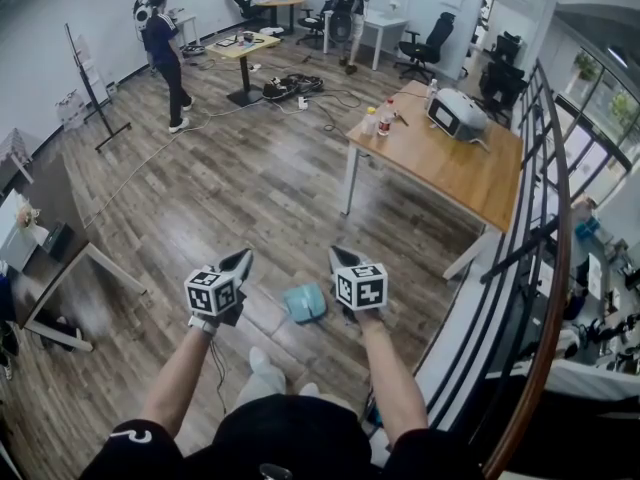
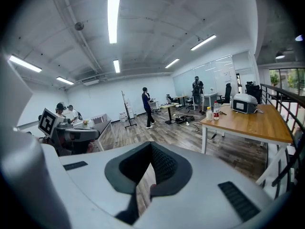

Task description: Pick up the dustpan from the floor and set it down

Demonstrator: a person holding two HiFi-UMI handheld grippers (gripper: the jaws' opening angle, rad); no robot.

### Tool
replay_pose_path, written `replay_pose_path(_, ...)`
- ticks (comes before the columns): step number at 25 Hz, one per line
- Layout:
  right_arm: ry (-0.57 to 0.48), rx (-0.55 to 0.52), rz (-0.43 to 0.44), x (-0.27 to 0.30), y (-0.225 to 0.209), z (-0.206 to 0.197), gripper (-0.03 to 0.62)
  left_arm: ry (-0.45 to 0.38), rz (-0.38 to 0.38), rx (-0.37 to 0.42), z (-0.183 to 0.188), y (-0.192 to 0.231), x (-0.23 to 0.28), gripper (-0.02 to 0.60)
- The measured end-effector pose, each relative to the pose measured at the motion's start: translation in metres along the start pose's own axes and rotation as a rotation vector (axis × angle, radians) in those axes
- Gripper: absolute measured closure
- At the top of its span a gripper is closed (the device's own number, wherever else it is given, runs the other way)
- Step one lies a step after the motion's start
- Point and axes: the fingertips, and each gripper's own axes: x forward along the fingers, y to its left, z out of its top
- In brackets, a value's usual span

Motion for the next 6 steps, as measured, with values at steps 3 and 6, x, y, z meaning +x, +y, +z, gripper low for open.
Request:
replay_pose_path(3, 0.003, 0.001, 0.002, 0.0016, 0.0009, -0.0011, 0.6, -0.002, 0.001, 0.001, 0.0009, 0.0021, -0.0008, 0.584)
replay_pose_path(6, -0.011, -0.008, -0.006, 0.0004, 0.0036, 0.0054, 0.599, -0.001, 0.004, 0.006, 0.0004, 0.0051, -0.0018, 0.584)
